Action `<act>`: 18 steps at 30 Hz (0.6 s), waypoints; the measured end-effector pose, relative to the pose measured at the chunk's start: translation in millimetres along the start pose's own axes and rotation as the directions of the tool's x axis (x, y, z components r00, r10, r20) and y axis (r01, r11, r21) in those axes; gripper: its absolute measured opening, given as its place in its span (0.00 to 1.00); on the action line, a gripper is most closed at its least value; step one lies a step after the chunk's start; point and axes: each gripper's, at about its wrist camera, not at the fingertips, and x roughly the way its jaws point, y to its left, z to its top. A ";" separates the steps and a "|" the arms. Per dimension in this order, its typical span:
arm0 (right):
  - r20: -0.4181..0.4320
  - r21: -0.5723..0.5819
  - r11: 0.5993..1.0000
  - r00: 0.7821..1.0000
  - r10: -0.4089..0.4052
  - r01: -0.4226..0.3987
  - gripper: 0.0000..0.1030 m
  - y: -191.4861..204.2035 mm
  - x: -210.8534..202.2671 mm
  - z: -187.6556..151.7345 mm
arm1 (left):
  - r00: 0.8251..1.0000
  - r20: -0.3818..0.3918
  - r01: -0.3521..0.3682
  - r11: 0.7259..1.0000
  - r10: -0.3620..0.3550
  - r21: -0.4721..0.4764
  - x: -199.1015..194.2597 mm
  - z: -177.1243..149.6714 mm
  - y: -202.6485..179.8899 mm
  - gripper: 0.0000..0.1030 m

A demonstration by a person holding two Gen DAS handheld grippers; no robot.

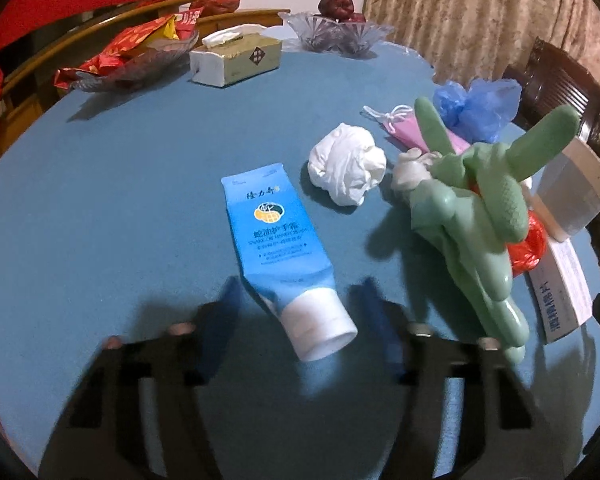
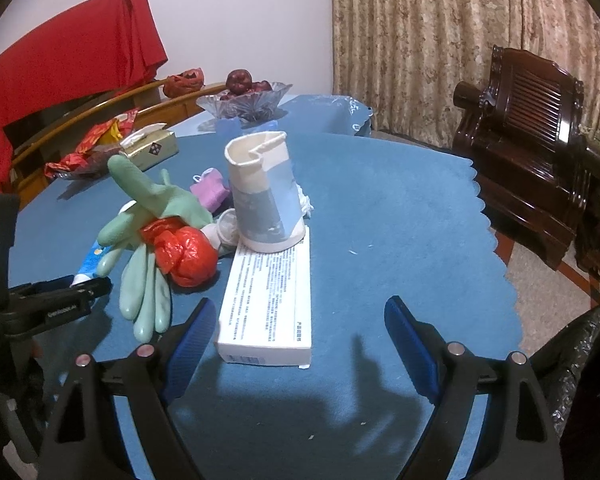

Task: Collect trash
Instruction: 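Grasp the blue hand-cream tube with the left gripper, then grasp the paper cup with the right gripper while the left gripper lifts the tube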

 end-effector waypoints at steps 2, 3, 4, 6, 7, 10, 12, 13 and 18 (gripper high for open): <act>0.003 0.001 1.000 1.000 0.001 -0.001 0.82 -0.7 -0.4 0.8 | 0.999 0.004 0.032 0.999 -0.031 -0.021 0.0 -0.2 4.4 0.33; 0.005 -0.001 1.000 1.000 0.002 -0.002 0.82 0.2 -0.5 1.4 | 0.999 0.007 0.042 0.999 -0.042 -0.028 -0.4 -0.3 6.1 0.32; 0.007 -0.002 1.000 1.000 0.003 -0.003 0.82 0.2 -0.8 2.3 | 0.999 0.010 0.050 0.998 -0.050 -0.033 -1.0 -0.8 6.6 0.32; 0.012 -0.004 1.000 1.000 0.007 -0.007 0.82 1.1 -1.6 3.9 | 0.998 0.029 0.062 0.997 -0.061 -0.039 -5.3 -1.1 7.5 0.32; 0.015 -0.006 1.000 1.000 0.008 -0.008 0.82 1.6 -2.0 4.7 | 0.997 0.037 0.064 0.997 -0.063 -0.038 -7.9 -2.0 7.0 0.31; 0.027 -0.012 1.000 1.000 0.011 -0.011 0.81 3.1 -3.7 8.6 | 0.996 0.066 0.065 0.997 -0.062 -0.044 -19.5 -3.6 8.1 0.31; 0.036 -0.016 1.000 0.999 0.015 -0.015 0.81 3.7 -4.1 12.5 | 0.994 0.091 0.069 0.996 -0.064 -0.049 -28.9 -4.5 9.6 0.31; 0.042 -0.018 1.000 0.999 0.016 -0.015 0.81 4.1 -4.3 14.9 | 0.992 0.108 0.072 0.996 -0.067 -0.052 -35.3 -4.3 10.7 0.31; 0.067 -0.014 1.000 0.998 0.013 -0.012 0.80 4.1 -1.7 27.5 | 0.977 0.202 0.083 0.995 -0.071 -0.052 -64.6 3.3 9.4 0.31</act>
